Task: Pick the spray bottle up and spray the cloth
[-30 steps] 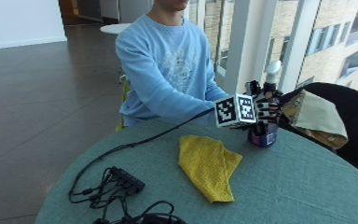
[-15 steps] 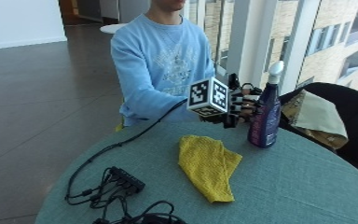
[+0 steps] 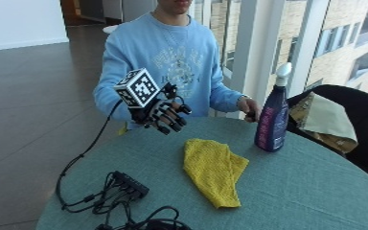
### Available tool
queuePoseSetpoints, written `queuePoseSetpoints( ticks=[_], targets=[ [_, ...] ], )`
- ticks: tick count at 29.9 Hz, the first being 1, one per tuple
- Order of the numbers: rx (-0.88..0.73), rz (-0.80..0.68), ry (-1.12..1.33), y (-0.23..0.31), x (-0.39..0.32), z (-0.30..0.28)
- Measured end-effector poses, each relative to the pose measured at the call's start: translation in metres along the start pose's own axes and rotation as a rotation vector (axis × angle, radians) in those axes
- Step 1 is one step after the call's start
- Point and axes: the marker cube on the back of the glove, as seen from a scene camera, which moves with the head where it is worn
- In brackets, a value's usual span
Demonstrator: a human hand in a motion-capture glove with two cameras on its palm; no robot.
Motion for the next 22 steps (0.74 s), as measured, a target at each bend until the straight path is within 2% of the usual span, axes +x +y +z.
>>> queuePoseSetpoints(
  ticks=[9,22],
  targets=[
    [-0.04,0.065,0.124,0.065,0.032,-0.019],
    [-0.07,0.062,0.172,0.075,0.034,-0.016]
  ],
)
